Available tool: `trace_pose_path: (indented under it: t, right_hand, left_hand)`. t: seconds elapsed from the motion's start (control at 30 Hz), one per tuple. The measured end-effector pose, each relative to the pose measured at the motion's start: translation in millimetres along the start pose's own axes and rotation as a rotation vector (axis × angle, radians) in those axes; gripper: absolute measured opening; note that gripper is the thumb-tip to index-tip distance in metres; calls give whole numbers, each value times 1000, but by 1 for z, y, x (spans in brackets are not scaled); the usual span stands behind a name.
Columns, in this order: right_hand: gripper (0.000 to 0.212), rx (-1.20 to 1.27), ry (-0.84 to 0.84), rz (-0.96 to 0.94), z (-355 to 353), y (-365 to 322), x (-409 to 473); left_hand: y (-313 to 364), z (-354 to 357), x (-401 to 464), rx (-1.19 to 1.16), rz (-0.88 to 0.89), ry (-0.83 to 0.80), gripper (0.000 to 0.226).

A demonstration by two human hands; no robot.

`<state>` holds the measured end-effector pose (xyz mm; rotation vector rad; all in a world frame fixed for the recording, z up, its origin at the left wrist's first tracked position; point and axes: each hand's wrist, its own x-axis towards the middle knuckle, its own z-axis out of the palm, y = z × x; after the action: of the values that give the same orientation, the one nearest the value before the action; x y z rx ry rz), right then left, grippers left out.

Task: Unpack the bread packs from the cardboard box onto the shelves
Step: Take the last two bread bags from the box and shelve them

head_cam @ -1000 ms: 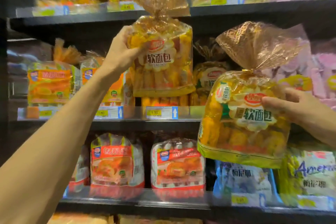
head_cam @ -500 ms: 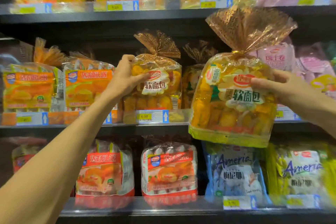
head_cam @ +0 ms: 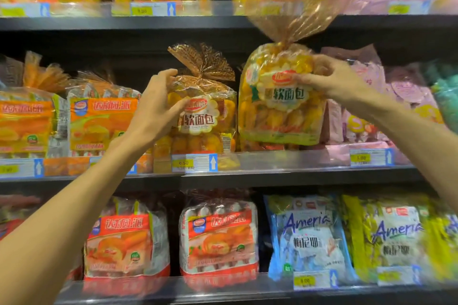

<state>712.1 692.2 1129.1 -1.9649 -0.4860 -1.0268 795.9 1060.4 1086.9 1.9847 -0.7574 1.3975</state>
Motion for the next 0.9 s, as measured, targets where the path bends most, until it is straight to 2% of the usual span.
trace_pose_path:
  t: [0.2, 0.37, 0.43, 0.57, 0.67, 0.77, 0.83, 0.9]
  right_hand:
    - [64, -106, -234, 133, 18, 22, -1]
    - [74, -48, -305, 237, 14, 32, 8]
    - [68, -12, -369, 286, 13, 30, 10]
    - [40, 76, -453, 360, 12, 26, 15]
    - [38, 112, -487, 371, 11, 25, 18]
    - [51, 25, -459, 365, 13, 25, 15]
    - [77, -183, -328, 284, 17, 26, 11]
    - [91, -273, -163, 143, 23, 27, 6]
  left_hand:
    - [6, -2, -4, -1, 5, -7, 59]
    - [7, 1, -6, -8, 4, 8, 54]
    - [8, 3, -7, 0, 1, 18, 53]
    - [10, 5, -7, 17, -7, 19, 52]
    - [10, 5, -7, 30, -10, 18, 53]
    - [8, 7, -9, 37, -25, 2, 62]
    - [7, 6, -11, 68, -34, -4, 74]
    - [7, 3, -16, 86, -27, 12, 81]
